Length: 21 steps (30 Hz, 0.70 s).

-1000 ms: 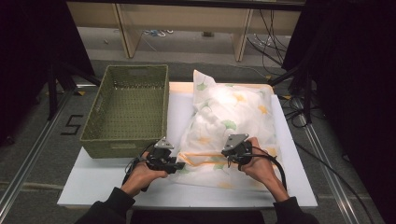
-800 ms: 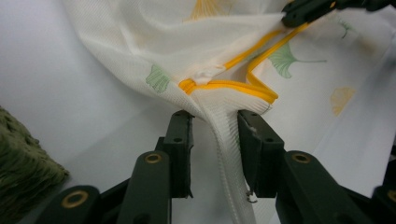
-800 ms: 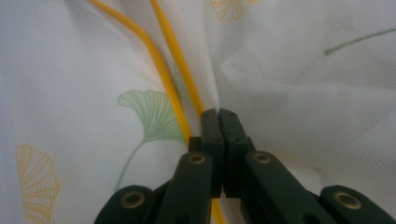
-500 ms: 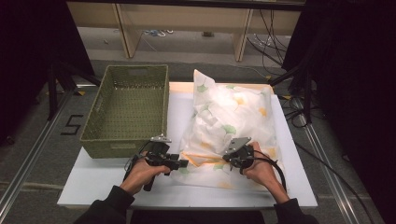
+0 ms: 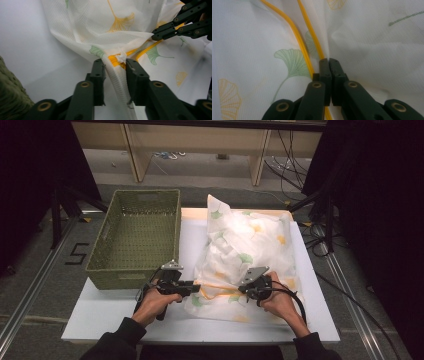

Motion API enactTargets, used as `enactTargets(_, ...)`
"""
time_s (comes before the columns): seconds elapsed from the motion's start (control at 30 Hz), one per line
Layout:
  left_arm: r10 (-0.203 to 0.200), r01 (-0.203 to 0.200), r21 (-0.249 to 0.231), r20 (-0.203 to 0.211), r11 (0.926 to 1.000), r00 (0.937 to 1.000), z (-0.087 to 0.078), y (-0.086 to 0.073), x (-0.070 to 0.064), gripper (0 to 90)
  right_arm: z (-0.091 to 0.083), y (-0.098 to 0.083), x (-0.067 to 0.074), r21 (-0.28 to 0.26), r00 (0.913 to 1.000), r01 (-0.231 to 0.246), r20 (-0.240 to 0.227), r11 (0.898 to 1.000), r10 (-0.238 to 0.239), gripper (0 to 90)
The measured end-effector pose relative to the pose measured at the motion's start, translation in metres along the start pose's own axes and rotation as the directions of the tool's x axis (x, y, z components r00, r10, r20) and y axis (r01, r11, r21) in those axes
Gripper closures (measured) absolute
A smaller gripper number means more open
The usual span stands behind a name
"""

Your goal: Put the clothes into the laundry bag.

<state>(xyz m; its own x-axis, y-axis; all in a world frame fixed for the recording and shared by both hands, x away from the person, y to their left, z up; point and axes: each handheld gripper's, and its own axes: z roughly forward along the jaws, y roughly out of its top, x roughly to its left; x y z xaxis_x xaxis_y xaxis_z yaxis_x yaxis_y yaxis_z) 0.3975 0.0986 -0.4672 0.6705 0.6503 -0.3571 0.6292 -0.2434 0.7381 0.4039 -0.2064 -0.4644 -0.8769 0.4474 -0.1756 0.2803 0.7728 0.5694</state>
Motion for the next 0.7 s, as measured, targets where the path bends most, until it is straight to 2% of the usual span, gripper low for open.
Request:
enactTargets(0.17,0.05,-0.051,0.035,0.032,0.9981,0.9982,-0.0004,-0.0002,-0.0037,74.9,-0.0009,-0.0008,-0.0015,-0.002,0.9996,-0.023,-0.014,1.0,0.023,90.0)
enactTargets(0.3,0.059,-0.061,0.052,0.043,0.9968,0.9974,-0.0007,-0.0009,-0.0031,76.6,-0.0003,-0.0012,-0.0029,-0.017,1.0,-0.007,-0.004,1.0,0.007,90.0)
enactTargets(0.4,0.056,-0.06,0.067,0.068,0.9959,0.9961,-0.0027,-0.0015,-0.0032,76.6,-0.0014,-0.0011,-0.0034,-0.006,0.9994,-0.034,-0.011,0.999,0.033,90.0)
enactTargets(0.47,0.076,-0.079,0.068,0.051,0.9945,0.9958,-0.0032,-0.0016,-0.0042,79.0,-0.0013,-0.0009,-0.0033,-0.008,0.9993,-0.034,-0.016,0.999,0.034,90.0)
enactTargets(0.6,0.079,-0.082,0.064,0.052,0.9946,0.9955,-0.0033,-0.0006,-0.0039,83.8,-0.0007,-0.0004,-0.0036,-0.015,0.9995,-0.031,-0.011,0.999,0.031,88.3)
enactTargets(0.67,0.091,-0.094,0.064,0.045,0.9935,0.9948,-0.0037,-0.0006,-0.0038,85.2,-0.001,0.0002,-0.0041,-0.031,0.9995,-0.031,-0.003,0.999,0.031,83.3)
enactTargets(0.7,0.095,-0.098,0.058,0.041,0.9935,0.9946,-0.0046,-0.0006,-0.0048,85.8,-0.0024,0.0007,-0.0032,-0.04,0.9981,-0.061,-0.01,0.997,0.061,79.6)
